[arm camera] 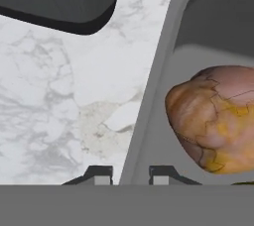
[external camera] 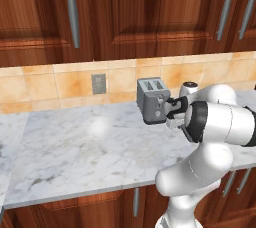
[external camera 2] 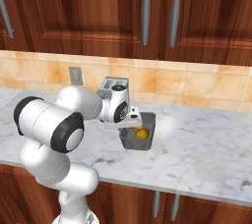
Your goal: Place the tupperware on the top shelf of the fridge. Make space for the tupperware among the existing items by rearranging them on the shelves if needed. Close the fridge door when finished.
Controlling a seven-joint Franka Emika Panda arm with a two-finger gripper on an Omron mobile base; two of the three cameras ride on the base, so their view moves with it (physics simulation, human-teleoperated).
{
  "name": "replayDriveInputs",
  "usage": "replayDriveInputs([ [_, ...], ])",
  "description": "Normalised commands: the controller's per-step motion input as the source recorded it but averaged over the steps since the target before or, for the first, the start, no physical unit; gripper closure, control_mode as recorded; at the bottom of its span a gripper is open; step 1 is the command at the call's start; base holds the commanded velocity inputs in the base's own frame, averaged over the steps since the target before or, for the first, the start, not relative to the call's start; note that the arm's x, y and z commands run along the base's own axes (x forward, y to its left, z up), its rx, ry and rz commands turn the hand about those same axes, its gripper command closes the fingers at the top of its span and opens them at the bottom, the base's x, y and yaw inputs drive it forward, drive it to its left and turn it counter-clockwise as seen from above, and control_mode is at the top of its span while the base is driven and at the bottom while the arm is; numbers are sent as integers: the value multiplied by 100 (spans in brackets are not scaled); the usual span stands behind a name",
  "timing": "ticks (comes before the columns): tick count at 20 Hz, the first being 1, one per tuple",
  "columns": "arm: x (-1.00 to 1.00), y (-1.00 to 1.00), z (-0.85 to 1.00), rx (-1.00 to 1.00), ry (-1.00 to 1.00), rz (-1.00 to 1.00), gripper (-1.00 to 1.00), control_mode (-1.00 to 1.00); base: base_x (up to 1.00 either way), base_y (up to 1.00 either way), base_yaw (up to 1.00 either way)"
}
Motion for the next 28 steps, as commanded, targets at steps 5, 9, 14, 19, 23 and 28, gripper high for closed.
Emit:
replayDriveInputs([
  [5,-15,-17,22,2,-8,23,100,-100,0,0,0],
  [9,-19,-29,50,0,-17,24,100,-100,0,0,0],
  [14,-38,-1,52,0,-16,41,100,-100,0,0,0],
  [19,-54,0,50,0,-13,54,100,-100,0,0,0],
  [23,-73,1,62,-11,-15,57,100,-100,0,0,0],
  [28,-88,35,71,-25,-12,51,100,-100,0,0,0],
])
